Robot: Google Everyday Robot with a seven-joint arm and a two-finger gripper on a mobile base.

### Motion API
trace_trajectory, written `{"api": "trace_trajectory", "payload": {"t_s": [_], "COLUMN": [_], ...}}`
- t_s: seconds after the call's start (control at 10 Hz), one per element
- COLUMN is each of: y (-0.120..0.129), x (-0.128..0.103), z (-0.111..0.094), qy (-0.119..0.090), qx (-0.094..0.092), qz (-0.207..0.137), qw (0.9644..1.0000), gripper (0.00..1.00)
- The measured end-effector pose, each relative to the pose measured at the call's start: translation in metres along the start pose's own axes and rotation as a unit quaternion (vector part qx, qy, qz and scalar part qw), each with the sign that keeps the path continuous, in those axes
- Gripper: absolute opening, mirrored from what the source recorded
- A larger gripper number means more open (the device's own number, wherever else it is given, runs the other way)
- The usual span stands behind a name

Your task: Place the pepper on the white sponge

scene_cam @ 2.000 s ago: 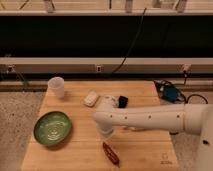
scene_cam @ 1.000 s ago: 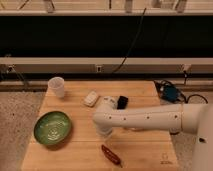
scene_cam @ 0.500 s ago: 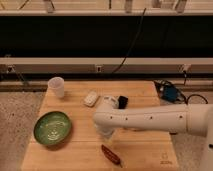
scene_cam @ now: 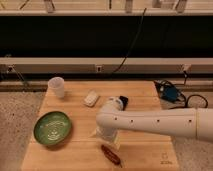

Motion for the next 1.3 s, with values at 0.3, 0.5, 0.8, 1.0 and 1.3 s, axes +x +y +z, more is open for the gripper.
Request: {"api": "trace_trajectory", "payload": {"t_s": [0.3, 0.5, 0.8, 1.0, 1.3], "y": [0.019, 0.025, 0.031, 0.034, 0.037], "x": [-0.009, -0.011, -0.013, -0.016, -0.019], "z": [0.015, 0.025, 0.038, 0.043, 0.047], "qy": [0.014, 0.030, 0.035, 0.032, 0.020], "qx": [0.000, -0.006, -0.020, -0.030, -0.041], "qz": [-0.028, -0.043, -0.051, -0.054, -0.056], "qw": [0.9995, 0.9986, 0.9979, 0.9976, 0.9974], "gripper": [0.80, 0.80, 0.80, 0.80, 0.63]}}
